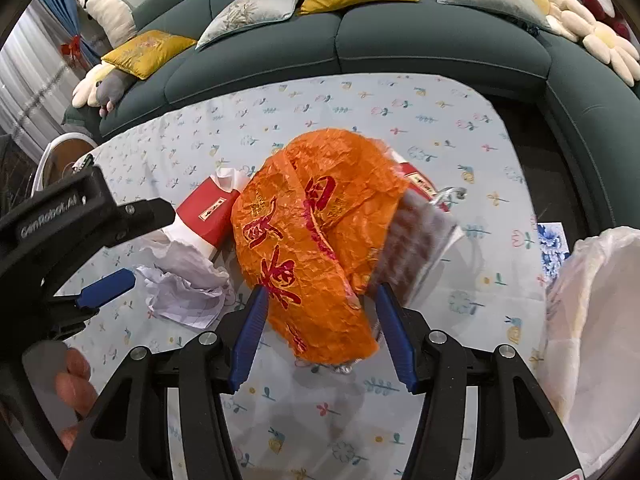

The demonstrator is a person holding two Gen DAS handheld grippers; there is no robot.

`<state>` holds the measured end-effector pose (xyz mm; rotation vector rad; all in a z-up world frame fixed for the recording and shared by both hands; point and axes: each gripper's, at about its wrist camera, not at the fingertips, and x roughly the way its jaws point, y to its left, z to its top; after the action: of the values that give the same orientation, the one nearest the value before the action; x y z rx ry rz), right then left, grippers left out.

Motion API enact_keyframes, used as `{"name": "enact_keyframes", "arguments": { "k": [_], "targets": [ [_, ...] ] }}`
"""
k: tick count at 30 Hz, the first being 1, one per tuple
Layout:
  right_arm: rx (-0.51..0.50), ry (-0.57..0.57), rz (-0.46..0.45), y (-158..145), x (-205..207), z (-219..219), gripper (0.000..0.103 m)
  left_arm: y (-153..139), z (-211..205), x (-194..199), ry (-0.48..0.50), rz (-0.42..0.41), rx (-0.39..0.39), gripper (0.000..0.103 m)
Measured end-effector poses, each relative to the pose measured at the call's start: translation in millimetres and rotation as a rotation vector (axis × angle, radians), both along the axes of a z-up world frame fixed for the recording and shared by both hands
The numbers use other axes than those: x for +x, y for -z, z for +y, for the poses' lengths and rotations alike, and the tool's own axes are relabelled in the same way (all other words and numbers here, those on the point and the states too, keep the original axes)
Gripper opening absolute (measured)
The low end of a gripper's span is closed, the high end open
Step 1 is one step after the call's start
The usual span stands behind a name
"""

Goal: Collect trash
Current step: 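Grasp the orange plastic bag with the right tool, then grasp the white paper sheet with the left tool while the right tool holds the orange bag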

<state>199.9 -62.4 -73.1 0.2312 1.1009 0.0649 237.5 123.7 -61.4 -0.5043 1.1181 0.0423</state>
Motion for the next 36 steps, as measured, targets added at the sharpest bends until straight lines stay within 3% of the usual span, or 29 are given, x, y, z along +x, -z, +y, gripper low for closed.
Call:
{"name": "enact_keyframes", "arguments": {
  "k": [3, 8, 9, 11, 12, 20, 27, 28, 31, 36],
  "targets": [
    [0.003, -0.011, 0.014, 6, 0, 4, 0.041, 7, -1, -1, 0.044, 0.012, 0.015, 0.062],
    [0.018, -0.040, 0.012, 7, -14, 10, 0.024, 16, -1, -10, 0.106, 0.025, 0.006, 0.023],
    [0.029, -0.046, 0.009, 6, -18, 11, 0.022, 15, -1, -13, 0.115, 0.021, 0.009, 0.022],
    [0.040, -0.055, 0.001, 4, -26, 13, 0.018, 14, 0, -21, 0.130, 0.013, 0.013, 0.008],
    [0.046, -0.061, -0.003, 2, -31, 14, 0.016, 13, 0, -25, 0.139, 0.009, 0.013, 0.006],
    [0.078, -0.029, -0.053, -23, -65, 8, 0.012, 2, 1, -62, 0.186, -0.021, 0.015, 0.002],
    [0.084, 0.009, -0.102, -43, -82, -8, 0.012, -6, 5, -70, 0.159, -0.027, -0.006, 0.003],
    [0.084, 0.014, -0.106, -45, -84, -10, 0.012, -7, 5, -69, 0.151, -0.029, -0.009, 0.007],
    [0.074, 0.029, -0.118, -50, -87, -18, 0.012, -8, 3, -62, 0.122, -0.026, -0.002, 0.039],
    [0.081, 0.047, -0.123, -50, -85, -30, 0.012, -2, 1, -37, 0.065, -0.010, -0.021, 0.043]
  ]
}}
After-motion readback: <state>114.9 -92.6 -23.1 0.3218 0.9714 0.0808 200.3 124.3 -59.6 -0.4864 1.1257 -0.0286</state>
